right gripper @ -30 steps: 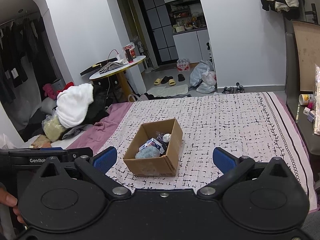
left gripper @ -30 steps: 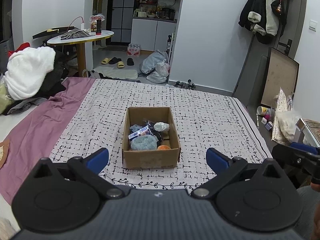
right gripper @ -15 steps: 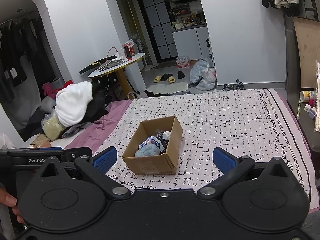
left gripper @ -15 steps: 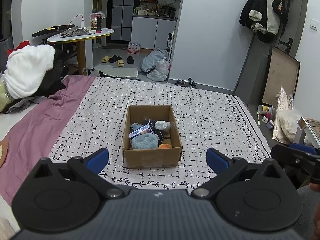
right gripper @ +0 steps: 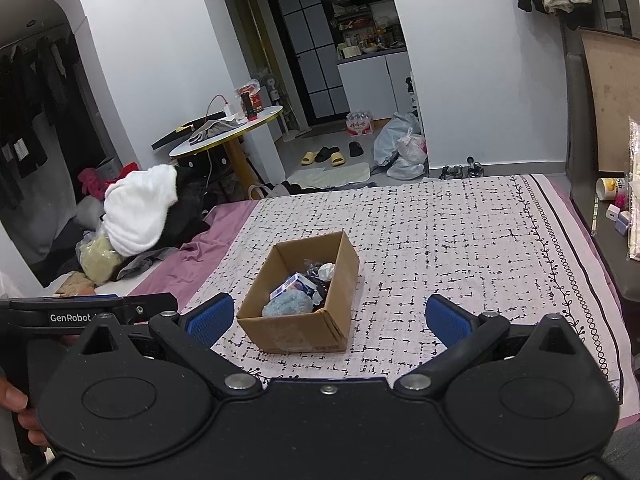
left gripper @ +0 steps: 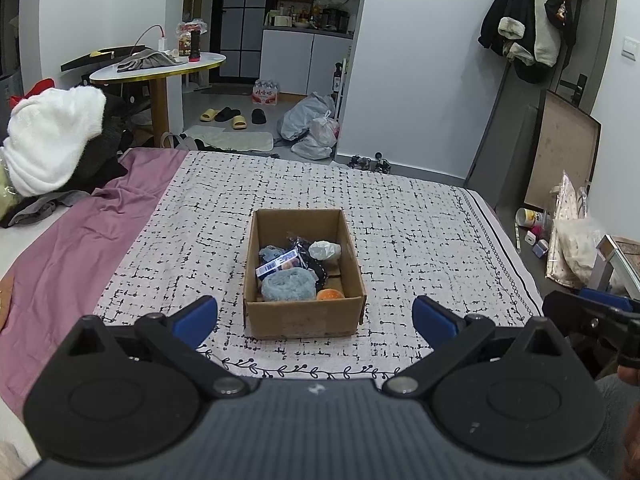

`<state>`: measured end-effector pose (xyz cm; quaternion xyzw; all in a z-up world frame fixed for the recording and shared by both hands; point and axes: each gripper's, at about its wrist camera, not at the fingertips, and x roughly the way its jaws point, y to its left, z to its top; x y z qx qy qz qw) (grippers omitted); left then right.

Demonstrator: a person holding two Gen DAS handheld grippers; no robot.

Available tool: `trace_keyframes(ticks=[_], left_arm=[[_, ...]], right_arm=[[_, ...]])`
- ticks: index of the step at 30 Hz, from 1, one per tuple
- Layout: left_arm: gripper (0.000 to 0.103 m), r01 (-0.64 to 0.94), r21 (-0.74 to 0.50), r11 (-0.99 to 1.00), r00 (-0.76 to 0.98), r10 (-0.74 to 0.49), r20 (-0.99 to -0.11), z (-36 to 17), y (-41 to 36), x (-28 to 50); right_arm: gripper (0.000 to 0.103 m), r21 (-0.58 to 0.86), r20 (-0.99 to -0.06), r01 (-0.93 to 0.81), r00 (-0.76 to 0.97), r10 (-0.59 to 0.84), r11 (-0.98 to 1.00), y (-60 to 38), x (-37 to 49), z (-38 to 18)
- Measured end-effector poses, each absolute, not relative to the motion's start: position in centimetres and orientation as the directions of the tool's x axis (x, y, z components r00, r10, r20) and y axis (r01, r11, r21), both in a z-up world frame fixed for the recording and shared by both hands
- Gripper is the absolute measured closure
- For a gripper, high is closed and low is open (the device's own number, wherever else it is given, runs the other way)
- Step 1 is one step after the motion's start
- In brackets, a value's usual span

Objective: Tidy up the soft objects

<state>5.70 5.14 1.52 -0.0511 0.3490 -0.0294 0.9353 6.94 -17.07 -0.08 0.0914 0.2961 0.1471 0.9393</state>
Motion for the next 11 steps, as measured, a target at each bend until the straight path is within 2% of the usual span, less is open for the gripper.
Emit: trace_keyframes(ticks=[11], left_arm=[[0.0,0.015,-0.119,0.993,0.761,-0.089,-0.643,0.88,5.18,6.04]], right_arm=[[0.0,0.289,-0.528,-0.206,0.781,0.335,0.935,-17.47,7.54,-1.02]])
